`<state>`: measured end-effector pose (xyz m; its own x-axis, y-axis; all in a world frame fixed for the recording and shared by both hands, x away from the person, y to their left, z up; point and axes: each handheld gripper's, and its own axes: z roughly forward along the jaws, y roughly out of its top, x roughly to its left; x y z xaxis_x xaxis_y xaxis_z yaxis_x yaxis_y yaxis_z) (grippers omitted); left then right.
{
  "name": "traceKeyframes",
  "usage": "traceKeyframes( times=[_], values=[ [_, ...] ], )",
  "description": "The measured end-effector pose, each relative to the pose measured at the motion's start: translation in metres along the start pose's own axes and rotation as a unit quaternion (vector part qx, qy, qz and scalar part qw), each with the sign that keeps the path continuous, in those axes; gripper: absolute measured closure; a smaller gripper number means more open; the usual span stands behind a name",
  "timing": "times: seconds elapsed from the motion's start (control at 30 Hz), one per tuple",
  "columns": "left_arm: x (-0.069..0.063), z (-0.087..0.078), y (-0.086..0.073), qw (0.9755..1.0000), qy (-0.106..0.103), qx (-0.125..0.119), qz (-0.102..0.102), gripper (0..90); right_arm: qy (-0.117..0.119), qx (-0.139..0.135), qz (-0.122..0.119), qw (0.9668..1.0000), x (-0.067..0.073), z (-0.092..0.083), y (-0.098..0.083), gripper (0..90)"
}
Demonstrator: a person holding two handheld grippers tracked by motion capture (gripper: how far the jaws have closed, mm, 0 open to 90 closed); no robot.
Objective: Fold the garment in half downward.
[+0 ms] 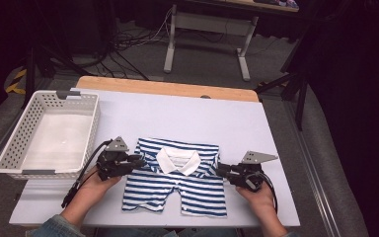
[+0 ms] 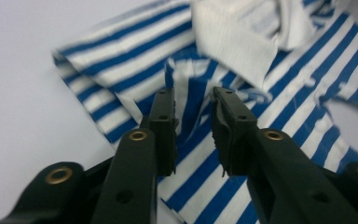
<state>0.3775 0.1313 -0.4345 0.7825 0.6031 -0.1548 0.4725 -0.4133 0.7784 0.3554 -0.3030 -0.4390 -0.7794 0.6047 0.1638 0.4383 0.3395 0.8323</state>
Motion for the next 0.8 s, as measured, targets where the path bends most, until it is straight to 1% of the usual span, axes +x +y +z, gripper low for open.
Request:
traceKeyframes(
  times=[0.03, 0.07, 0.1, 0.13, 0.2, 0.27, 0.3, 0.33, 0.37, 0.4, 0.43, 0.47, 0.5, 0.57, 0.67, 0.73, 0.8],
  values=[
    [0.000, -0.002, 0.003, 1.0000, 0.000, -0.007, -0.005, 62.8, 0.005, -0.010, 0.002, 0.9999, -0.001, -0.003, 0.005, 67.7],
    [0.000, -0.002, 0.003, 1.0000, 0.000, -0.007, -0.005, 60.5, 0.005, -0.010, 0.002, 0.9999, -0.001, -0.003, 0.005, 67.7],
    [0.002, -0.003, 0.011, 0.9999, 0.001, -0.011, -0.004, 58.6, 0.000, -0.020, 0.010, 0.9998, -0.003, -0.005, 0.016, 61.0],
    [0.002, -0.002, 0.013, 0.9999, 0.001, -0.010, -0.006, 57.8, 0.001, -0.016, 0.015, 0.9998, -0.005, -0.004, 0.020, 60.9],
    [0.002, 0.002, 0.020, 0.9999, -0.006, -0.006, -0.008, 58.3, -0.007, 0.001, 0.019, 0.9998, -0.007, 0.000, 0.026, 60.9],
    [0.000, 0.009, 0.024, 0.9999, -0.003, 0.014, 0.002, 60.5, -0.004, 0.020, 0.022, 0.9996, -0.009, 0.007, 0.030, 62.5],
    [0.000, 0.009, 0.024, 0.9999, -0.003, 0.014, 0.002, 62.1, -0.004, 0.020, 0.022, 0.9996, -0.009, 0.007, 0.030, 62.5],
    [-0.001, 0.013, 0.024, 0.9996, -0.002, 0.027, 0.007, 65.5, 0.001, 0.044, 0.019, 0.9988, -0.009, 0.014, 0.030, 70.3],
    [-0.002, 0.016, 0.024, 0.9992, -0.001, 0.039, 0.011, 65.5, 0.001, 0.044, 0.019, 0.9988, -0.009, 0.014, 0.030, 70.3],
    [-0.002, 0.018, 0.023, 0.9986, 0.005, 0.051, 0.014, 73.1, 0.003, 0.059, 0.015, 0.9981, -0.006, 0.018, 0.028, 78.1],
    [-0.003, 0.019, 0.022, 0.9978, 0.009, 0.063, 0.016, 79.4, 0.005, 0.062, 0.013, 0.9979, -0.005, 0.018, 0.027, 83.2],
    [-0.003, 0.019, 0.021, 0.9978, 0.010, 0.063, 0.016, 85.7, 0.006, 0.063, 0.011, 0.9979, -0.004, 0.017, 0.026, 87.0],
    [-0.004, 0.017, 0.021, 0.9982, 0.009, 0.057, 0.016, 87.8, 0.007, 0.062, 0.009, 0.9980, -0.003, 0.016, 0.026, 88.1],
    [-0.008, 0.013, 0.021, 0.9984, 0.009, 0.049, 0.026, 88.6, 0.005, 0.058, 0.005, 0.9983, 0.000, 0.012, 0.025, 89.1],
    [-0.015, 0.003, 0.018, 0.9977, 0.019, 0.041, 0.050, 89.0, 0.007, 0.048, -0.003, 0.9988, 0.006, 0.004, 0.025, 89.5],
    [-0.017, -0.003, 0.015, 0.9980, 0.018, 0.032, 0.051, 89.1, 0.012, 0.040, -0.013, 0.9990, 0.011, -0.002, 0.025, 89.7],
    [-0.019, -0.009, 0.012, 0.9983, 0.014, 0.024, 0.052, 89.2, 0.017, 0.036, -0.019, 0.9990, 0.016, -0.006, 0.023, 89.7]
  ],
)
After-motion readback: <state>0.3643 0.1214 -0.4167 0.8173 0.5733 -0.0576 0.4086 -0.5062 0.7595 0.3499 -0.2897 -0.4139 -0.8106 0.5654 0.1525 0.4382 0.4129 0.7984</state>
